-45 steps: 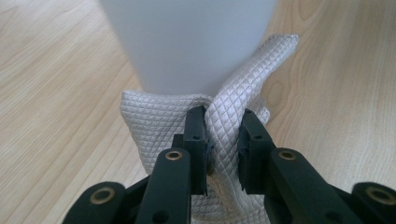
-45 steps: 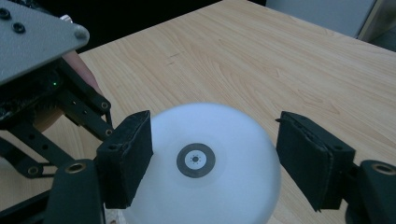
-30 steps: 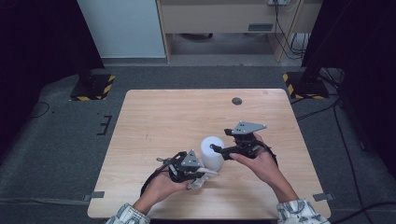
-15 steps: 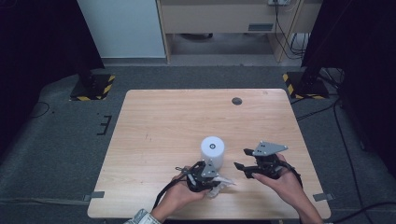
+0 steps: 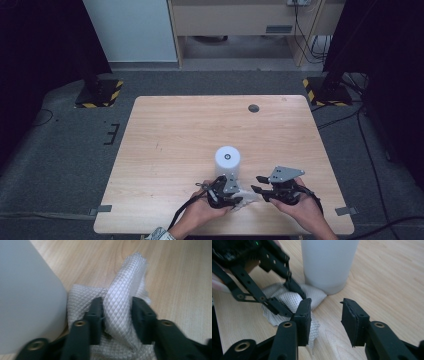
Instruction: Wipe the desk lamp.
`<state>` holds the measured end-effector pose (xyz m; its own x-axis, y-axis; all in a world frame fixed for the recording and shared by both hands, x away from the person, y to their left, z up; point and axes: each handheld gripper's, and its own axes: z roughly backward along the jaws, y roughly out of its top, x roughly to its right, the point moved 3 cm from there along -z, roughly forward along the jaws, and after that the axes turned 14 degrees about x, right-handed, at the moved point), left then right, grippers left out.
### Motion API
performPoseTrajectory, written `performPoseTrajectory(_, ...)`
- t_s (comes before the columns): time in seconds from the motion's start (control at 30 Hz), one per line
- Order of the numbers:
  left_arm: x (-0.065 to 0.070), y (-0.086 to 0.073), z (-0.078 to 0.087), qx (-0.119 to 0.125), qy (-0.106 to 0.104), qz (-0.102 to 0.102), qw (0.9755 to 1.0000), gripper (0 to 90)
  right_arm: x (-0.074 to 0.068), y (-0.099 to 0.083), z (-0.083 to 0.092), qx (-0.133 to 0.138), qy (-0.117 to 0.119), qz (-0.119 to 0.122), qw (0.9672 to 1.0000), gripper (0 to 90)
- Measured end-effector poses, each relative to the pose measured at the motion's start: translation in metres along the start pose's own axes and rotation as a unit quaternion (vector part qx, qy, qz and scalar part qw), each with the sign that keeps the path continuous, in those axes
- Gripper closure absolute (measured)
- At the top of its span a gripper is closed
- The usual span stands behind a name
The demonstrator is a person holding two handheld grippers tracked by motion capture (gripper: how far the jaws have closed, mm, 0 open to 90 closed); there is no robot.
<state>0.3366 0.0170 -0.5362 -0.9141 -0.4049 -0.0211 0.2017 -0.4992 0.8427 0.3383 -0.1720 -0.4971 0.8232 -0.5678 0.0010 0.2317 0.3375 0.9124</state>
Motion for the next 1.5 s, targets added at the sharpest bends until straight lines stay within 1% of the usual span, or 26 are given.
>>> performPoseTrajectory(0.07, 0.001, 0.001, 0.003, 0.005, 0.0, 0.01, 0.9999, 46.2, 0.0, -0.002, 0.0, -0.001, -0.001, -0.005, 1.0, 57.3)
performPoseTrajectory(0.17, 0.006, 0.005, 0.013, 0.015, -0.001, 0.005, 0.9999, 42.5, -0.002, -0.002, 0.004, 0.005, -0.003, -0.011, 0.9999, 54.8)
performPoseTrajectory(0.27, 0.005, 0.007, 0.024, 0.023, 0.002, 0.002, 0.9997, 41.5, -0.003, -0.002, 0.004, 0.005, -0.003, -0.012, 0.9999, 53.9)
performPoseTrajectory(0.3, 0.002, 0.007, 0.034, 0.032, 0.01, 0.009, 0.9994, 41.6, -0.005, -0.002, 0.004, 0.004, -0.002, -0.011, 0.9999, 54.5)
performPoseTrajectory(0.33, 0.002, 0.007, 0.034, 0.032, 0.01, 0.009, 0.9994, 42.1, -0.005, -0.002, 0.004, 0.004, -0.002, -0.011, 0.9999, 54.5)
performPoseTrajectory(0.37, 0.0, 0.006, 0.044, 0.037, 0.011, 0.012, 0.9992, 42.8, -0.008, -0.001, 0.003, 0.007, 0.001, -0.007, 0.9999, 56.6)
performPoseTrajectory(0.4, 0.0, 0.006, 0.044, 0.037, 0.011, 0.012, 0.9992, 42.9, -0.008, -0.001, 0.003, 0.007, 0.001, -0.007, 0.9999, 56.6)
performPoseTrajectory(0.43, -0.002, 0.004, 0.054, 0.041, 0.015, 0.013, 0.999, 44.0, -0.012, 0.0, 0.001, 0.011, 0.008, 0.002, 0.9999, 58.6)
performPoseTrajectory(0.47, -0.002, 0.004, 0.054, 0.041, 0.015, 0.013, 0.999, 45.9, -0.012, 0.0, 0.001, 0.011, 0.008, 0.002, 0.9999, 58.6)
performPoseTrajectory(0.57, -0.005, -0.001, 0.068, 0.04, 0.024, 0.012, 0.9988, 46.3, -0.019, 0.0, -0.007, 0.003, 0.021, 0.016, 0.9996, 59.9)
performPoseTrajectory(0.6, -0.005, -0.001, 0.068, 0.04, 0.024, 0.012, 0.9988, 46.5, -0.019, 0.0, -0.007, 0.003, 0.021, 0.016, 0.9996, 59.9)
performPoseTrajectory(0.63, -0.005, -0.003, 0.071, 0.038, 0.027, 0.009, 0.9989, 46.6, -0.023, 0.0, -0.012, 0.0, 0.029, 0.025, 0.9993, 56.8)
performPoseTrajectory(0.67, -0.006, -0.004, 0.073, 0.037, 0.028, 0.011, 0.9988, 46.6, -0.023, 0.0, -0.012, 0.0, 0.029, 0.025, 0.9993, 56.8)
performPoseTrajectory(0.7, -0.007, -0.006, 0.075, 0.037, 0.031, 0.01, 0.9988, 47.2, -0.027, 0.001, -0.016, 0.001, 0.036, 0.03, 0.9989, 51.6)
performPoseTrajectory(0.73, -0.008, -0.007, 0.077, 0.036, 0.034, 0.012, 0.9987, 47.2, -0.027, 0.001, -0.016, 0.001, 0.036, 0.03, 0.9989, 51.6)
performPoseTrajectory(0.83, -0.013, -0.012, 0.079, 0.031, 0.044, 0.019, 0.9984, 47.0, -0.03, 0.002, -0.026, 0.003, 0.04, 0.033, 0.9986, 39.1)
performPoseTrajectory(0.9, -0.017, -0.014, 0.079, 0.028, 0.053, 0.02, 0.998, 44.9, -0.034, 0.001, -0.039, -0.008, 0.043, 0.034, 0.9984, 32.7)
performPoseTrajectory(0.93, -0.019, -0.014, 0.079, 0.028, 0.059, 0.022, 0.9976, 44.9, -0.034, 0.001, -0.039, -0.008, 0.043, 0.034, 0.9984, 30.1)
performPoseTrajectory(1.07, -0.026, -0.016, 0.082, 0.033, 0.07, 0.03, 0.9966, 41.9, -0.037, -0.005, -0.054, -0.03, 0.049, 0.033, 0.9978, 23.4)
performPoseTrajectory(1.1, -0.027, -0.017, 0.083, 0.033, 0.072, 0.03, 0.9964, 40.0, -0.036, -0.009, -0.061, -0.043, 0.05, 0.035, 0.9972, 22.6)
performPoseTrajectory(1.17, -0.03, -0.017, 0.084, 0.036, 0.076, 0.034, 0.9959, 39.7, -0.036, -0.011, -0.064, -0.048, 0.05, 0.035, 0.9969, 22.2)
performPoseTrajectory(1.23, -0.032, -0.017, 0.085, 0.04, 0.08, 0.036, 0.9954, 38.2, -0.037, -0.013, -0.069, -0.057, 0.055, 0.035, 0.9962, 23.2)
performPoseTrajectory(1.37, -0.037, -0.018, 0.086, 0.041, 0.089, 0.04, 0.9943, 34.8, -0.04, -0.019, -0.078, -0.072, 0.064, 0.032, 0.9948, 36.1)
performPoseTrajectory(1.4, -0.037, -0.018, 0.086, 0.041, 0.089, 0.04, 0.9943, 34.6, -0.04, -0.019, -0.078, -0.072, 0.064, 0.032, 0.9948, 36.1)
performPoseTrajectory(1.47, -0.038, -0.018, 0.087, 0.044, 0.093, 0.042, 0.9937, 34.3, -0.04, -0.02, -0.076, -0.071, 0.069, 0.029, 0.9946, 40.8)
performPoseTrajectory(1.5, -0.039, -0.018, 0.088, 0.051, 0.095, 0.044, 0.9932, 33.4, -0.039, -0.02, -0.075, -0.068, 0.07, 0.026, 0.9948, 50.7)
